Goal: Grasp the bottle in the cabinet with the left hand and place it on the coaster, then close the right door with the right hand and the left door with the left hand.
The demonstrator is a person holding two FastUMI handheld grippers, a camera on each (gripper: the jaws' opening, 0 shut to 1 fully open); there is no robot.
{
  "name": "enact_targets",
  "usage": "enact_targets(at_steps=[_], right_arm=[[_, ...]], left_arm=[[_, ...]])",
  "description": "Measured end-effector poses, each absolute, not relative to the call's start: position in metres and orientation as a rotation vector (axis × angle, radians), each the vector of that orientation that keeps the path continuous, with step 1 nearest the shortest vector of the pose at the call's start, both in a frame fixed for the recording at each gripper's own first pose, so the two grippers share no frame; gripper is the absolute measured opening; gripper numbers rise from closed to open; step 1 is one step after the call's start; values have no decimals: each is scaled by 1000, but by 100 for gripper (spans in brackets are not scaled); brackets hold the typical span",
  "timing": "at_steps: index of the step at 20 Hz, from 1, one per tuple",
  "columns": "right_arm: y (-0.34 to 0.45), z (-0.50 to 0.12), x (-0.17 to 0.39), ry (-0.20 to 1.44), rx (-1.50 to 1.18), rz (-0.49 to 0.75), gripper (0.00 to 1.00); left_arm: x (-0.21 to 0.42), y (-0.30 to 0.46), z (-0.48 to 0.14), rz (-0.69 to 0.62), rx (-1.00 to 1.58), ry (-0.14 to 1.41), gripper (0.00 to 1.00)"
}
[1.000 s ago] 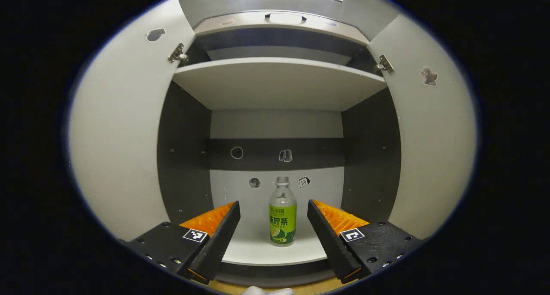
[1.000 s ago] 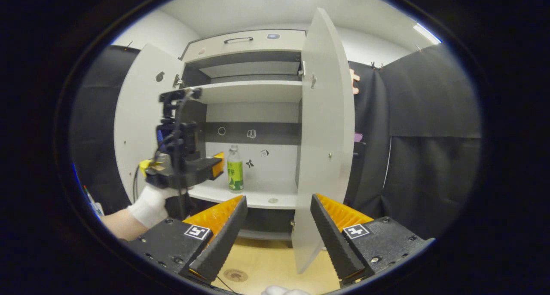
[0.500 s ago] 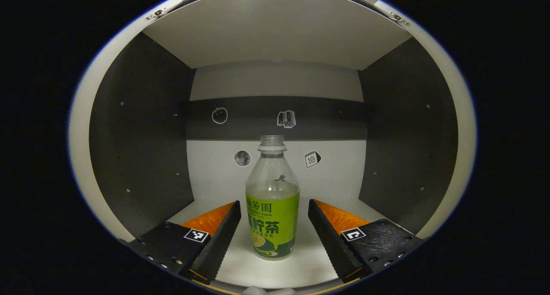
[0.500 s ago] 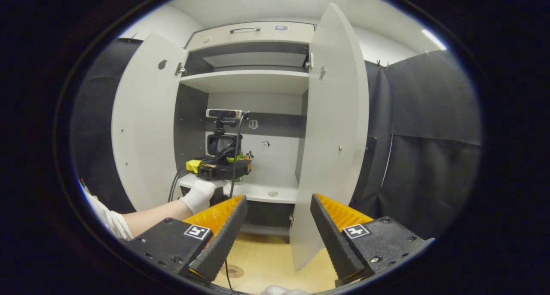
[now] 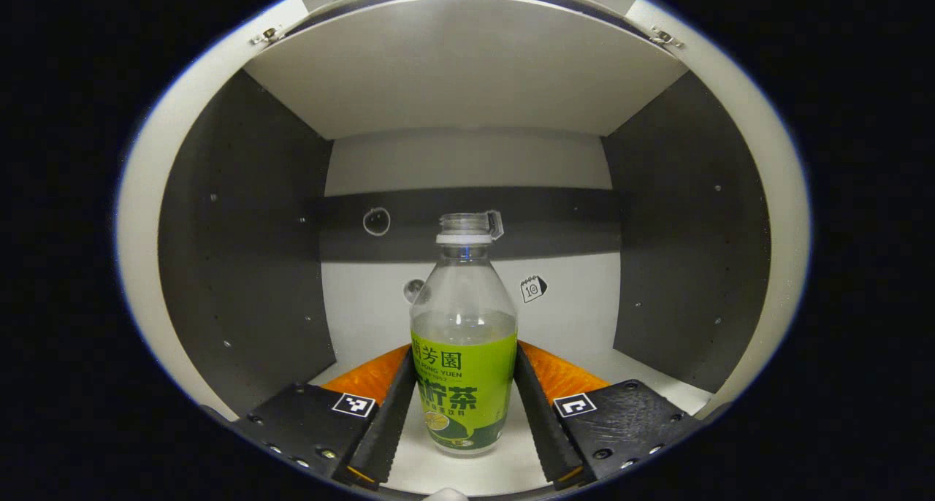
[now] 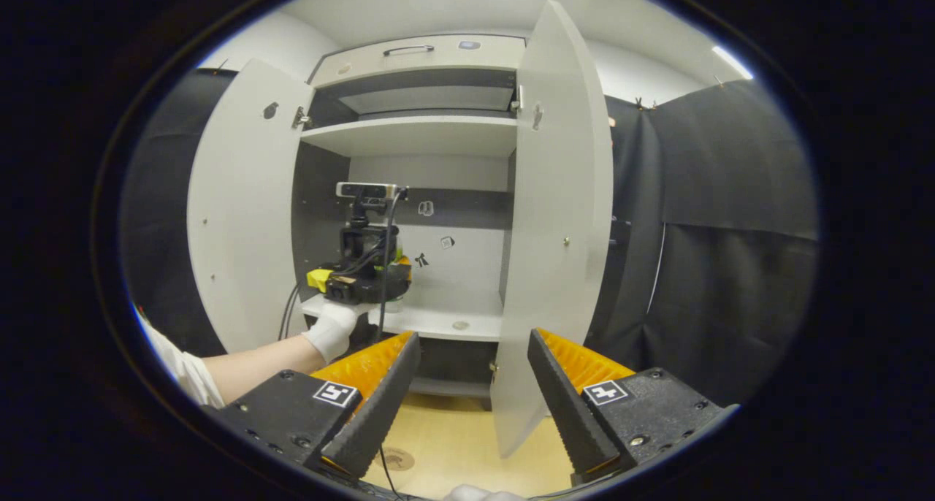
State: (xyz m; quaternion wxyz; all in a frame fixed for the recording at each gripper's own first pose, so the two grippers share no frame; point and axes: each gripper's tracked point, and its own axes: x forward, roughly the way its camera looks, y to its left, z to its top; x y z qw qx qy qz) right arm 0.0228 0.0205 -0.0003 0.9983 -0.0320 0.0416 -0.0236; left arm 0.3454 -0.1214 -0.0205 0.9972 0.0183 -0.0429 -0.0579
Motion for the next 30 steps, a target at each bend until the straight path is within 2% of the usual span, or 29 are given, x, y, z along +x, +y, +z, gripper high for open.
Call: enact_targets(at_steps=[5, 10, 21, 30], right_arm=[[16, -2, 17, 72, -61, -44, 98], [6, -12, 4, 79, -46, -40, 98], [-24, -42, -31, 142, -68, -65, 98], [-39, -67, -40, 222, -83, -77, 98]], left_arm=[[269, -116, -2, -186, -14, -115, 73], [183, -115, -19, -226, -44, -100, 73], [63, -124, -165, -327, -39, 26, 73], [24, -156, -272, -426, -33, 26, 73]])
